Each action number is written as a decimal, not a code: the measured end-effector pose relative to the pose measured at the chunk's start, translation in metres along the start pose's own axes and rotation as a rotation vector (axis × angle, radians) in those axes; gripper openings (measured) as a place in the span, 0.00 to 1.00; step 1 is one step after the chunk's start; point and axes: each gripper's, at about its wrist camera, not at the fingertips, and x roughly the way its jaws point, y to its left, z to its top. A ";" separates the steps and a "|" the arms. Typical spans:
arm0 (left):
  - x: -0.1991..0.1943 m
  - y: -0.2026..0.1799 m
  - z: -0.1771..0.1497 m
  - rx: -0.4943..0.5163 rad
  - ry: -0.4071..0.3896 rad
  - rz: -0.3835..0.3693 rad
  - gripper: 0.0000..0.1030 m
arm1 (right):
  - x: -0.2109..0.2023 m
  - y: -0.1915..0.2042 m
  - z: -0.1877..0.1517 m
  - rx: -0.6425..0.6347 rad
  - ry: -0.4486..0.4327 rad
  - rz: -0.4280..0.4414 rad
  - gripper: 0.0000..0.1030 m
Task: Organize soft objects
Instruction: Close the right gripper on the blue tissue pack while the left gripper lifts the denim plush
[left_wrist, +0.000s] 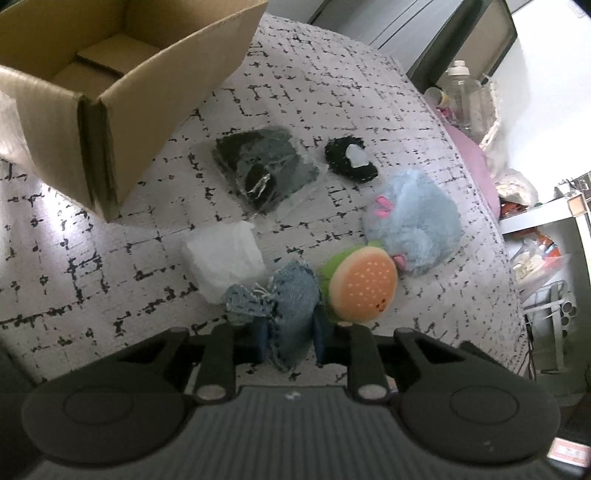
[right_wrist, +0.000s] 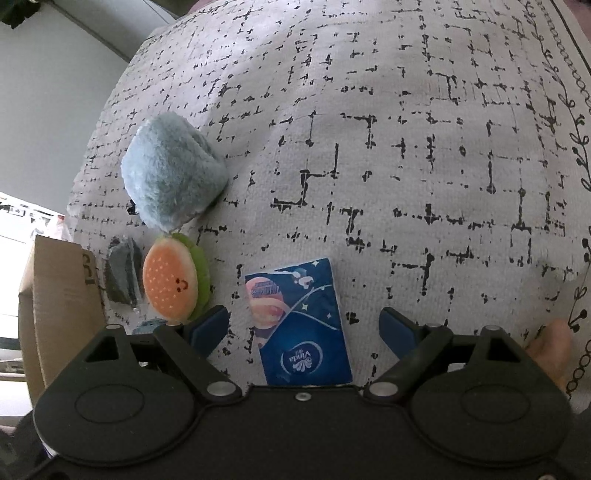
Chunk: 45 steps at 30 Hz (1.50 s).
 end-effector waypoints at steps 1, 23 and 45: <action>-0.002 -0.001 0.000 0.004 -0.001 -0.002 0.21 | 0.001 0.002 -0.001 -0.010 -0.006 -0.008 0.85; -0.057 -0.014 0.029 0.143 -0.071 0.008 0.21 | -0.020 0.025 -0.016 -0.146 -0.148 -0.096 0.48; -0.140 -0.005 0.048 0.283 -0.181 0.003 0.21 | -0.098 0.062 -0.042 -0.198 -0.335 0.009 0.48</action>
